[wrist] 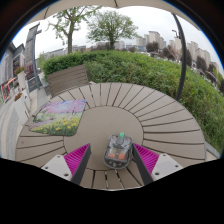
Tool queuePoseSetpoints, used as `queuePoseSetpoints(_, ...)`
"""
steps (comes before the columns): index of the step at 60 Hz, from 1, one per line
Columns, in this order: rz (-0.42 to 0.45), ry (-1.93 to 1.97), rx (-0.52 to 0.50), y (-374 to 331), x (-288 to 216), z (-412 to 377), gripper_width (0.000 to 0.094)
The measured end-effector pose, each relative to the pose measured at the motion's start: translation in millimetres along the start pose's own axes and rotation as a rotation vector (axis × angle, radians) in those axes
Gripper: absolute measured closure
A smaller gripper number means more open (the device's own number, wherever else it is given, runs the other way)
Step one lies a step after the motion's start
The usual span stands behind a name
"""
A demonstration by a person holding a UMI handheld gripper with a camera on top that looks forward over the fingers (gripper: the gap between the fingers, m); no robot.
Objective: Arrange mouse
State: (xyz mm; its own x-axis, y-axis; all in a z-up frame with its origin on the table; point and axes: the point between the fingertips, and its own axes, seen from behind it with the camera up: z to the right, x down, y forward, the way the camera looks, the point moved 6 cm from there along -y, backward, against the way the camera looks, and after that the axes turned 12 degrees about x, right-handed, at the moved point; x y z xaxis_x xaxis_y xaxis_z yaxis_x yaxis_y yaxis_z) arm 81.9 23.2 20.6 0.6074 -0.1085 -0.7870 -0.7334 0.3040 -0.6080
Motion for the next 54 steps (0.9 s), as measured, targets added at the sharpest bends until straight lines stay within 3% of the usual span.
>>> queuePoseSetpoints(18,-0.016,0.005,-0.028,20,-15,-10,0.0136)
queuePoseSetpoints(22,-0.018,-0.001,-0.013,24,-17,-8,0.0239)
queuePoseSetpoints(25,-0.019,-0.02,0.031,29,-18,0,0.048)
queuePoseSetpoints(31,-0.028,-0.049,0.043,30,-21,1,0.0539)
queuePoseSetpoints(41,-0.001,-0.032,0.007,5,-79,-19,0.0553)
queuePoseSetpoints(54,0.052,0.002,-0.059,-1,-165,-123,0.0554)
